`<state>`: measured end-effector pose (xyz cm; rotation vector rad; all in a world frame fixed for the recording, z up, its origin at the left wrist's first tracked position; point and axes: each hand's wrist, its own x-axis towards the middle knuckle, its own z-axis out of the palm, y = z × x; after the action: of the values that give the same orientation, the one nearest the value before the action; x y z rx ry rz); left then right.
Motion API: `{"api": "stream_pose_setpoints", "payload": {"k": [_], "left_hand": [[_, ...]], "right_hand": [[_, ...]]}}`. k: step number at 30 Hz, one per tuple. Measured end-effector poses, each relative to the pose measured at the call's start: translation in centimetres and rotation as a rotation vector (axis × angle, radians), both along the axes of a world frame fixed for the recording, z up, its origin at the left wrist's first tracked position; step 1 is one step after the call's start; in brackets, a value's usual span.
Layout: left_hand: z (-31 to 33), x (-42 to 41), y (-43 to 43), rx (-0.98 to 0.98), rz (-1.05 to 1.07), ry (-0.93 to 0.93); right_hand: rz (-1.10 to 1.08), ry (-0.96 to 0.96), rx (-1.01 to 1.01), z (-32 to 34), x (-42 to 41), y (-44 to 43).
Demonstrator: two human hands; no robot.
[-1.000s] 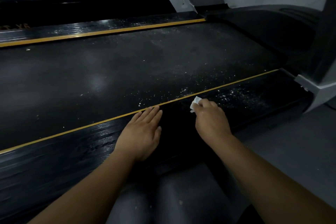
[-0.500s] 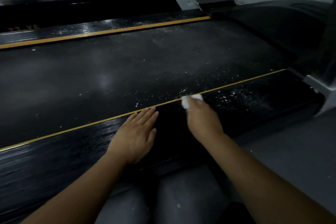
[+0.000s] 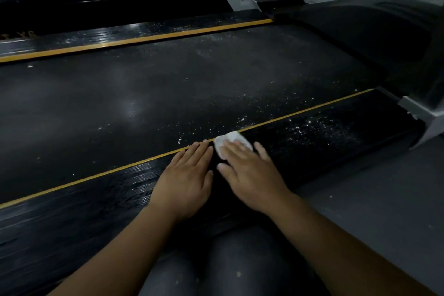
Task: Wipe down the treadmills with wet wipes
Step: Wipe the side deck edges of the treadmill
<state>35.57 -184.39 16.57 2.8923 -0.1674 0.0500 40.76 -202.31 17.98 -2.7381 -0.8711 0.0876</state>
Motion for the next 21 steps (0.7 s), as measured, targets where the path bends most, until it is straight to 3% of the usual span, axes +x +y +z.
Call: {"api": "stream_pose_setpoints", "payload": {"k": [4,10,15,19,21], "left_hand": [[0.3,-0.1,-0.2,0.035,0.008,0.012],[0.2,0.2,-0.3,0.020,0.016,0.008],[0.3,1.1,-1.0,0.023,0.019,-0.003],[0.3,1.6,-1.5,0.006,0.022,-0.014],[0.4,1.5,-1.5,0.012,0.019,-0.016]], "right_hand": [[-0.289,0.004,-0.108,0.1,5.3,-3.9],[-0.055,0.027,-0.023,0.1,1.0,-0.1],[-0.336,0.033,-0.080,0.2,5.1,-3.0],[-0.100,0.027,0.011,0.3,1.2,-0.1],[-0.092,0.038,0.061,0.5,2.4,-1.4]]}}
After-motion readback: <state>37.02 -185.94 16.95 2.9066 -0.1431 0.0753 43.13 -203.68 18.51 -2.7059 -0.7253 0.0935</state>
